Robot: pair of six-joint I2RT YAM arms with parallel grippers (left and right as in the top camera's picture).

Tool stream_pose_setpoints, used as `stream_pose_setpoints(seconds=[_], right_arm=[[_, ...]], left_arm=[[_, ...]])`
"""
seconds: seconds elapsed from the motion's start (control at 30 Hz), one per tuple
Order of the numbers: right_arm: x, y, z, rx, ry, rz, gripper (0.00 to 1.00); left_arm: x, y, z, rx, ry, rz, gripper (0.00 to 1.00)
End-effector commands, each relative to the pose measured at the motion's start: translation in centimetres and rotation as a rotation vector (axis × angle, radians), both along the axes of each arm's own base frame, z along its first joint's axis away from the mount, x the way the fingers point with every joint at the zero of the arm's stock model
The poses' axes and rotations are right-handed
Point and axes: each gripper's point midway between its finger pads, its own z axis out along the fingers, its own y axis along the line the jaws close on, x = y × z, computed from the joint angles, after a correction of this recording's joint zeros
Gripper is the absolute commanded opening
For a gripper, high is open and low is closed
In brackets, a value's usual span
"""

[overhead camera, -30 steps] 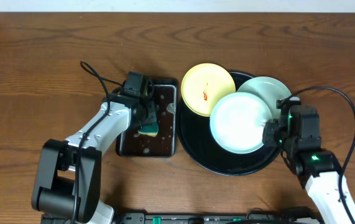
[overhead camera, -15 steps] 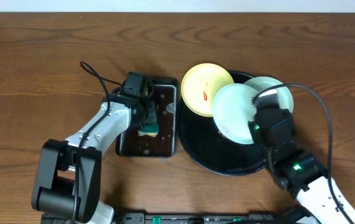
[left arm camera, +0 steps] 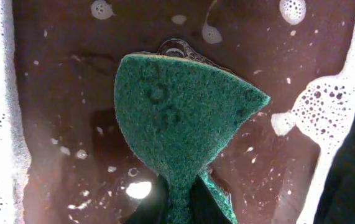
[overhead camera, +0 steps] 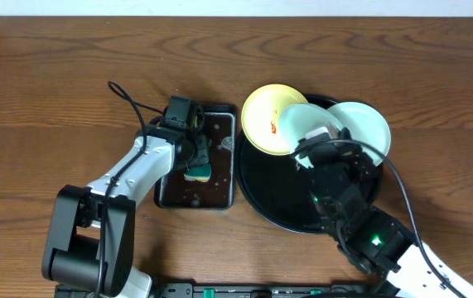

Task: Clean dirty plates on tray and stack at the side
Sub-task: 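Carry the pale green plate right and set it beside the tray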

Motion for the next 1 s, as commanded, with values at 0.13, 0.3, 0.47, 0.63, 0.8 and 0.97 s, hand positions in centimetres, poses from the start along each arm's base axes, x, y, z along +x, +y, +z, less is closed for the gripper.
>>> stream_pose_setpoints(seconds=[0.13,0.3,0.47,0.63,0.8,0.97], right_arm=[[0.0,0.5,1.8,-0.148,-0.023,0.03,0.01],[0.0,0.4,1.9,-0.151,-0.027,0.024,0.01],[0.4,0.0,1.7,-0.078,-0.036,-0.016,0.01],[1.3,-2.6,1.2,0.11,-0.07,-0.157,0.01],[2.0,-6.2,-0.5,0.37,-0.088,-0.327,0.01],[2.0,-9.8,-4.4,0.643,0.01,-0.482,0.01]], left_arm=[[-0.9,0.4,-1.1,0.019,0.033,-0.012,0.08],[-0.9,0.4,-1.1,0.019,0.033,-0.012,0.08],[-0.9,0.4,-1.1,0.019,0.033,-0.012,0.08],[-0.9,0.4,-1.1,0.019,0.033,-0.012,0.1],[-0.9,0.5,-1.1,0.019,0.034,-0.012,0.43],[-1.2,0.5,-1.1,0.021,0.044,-0.012,0.57]])
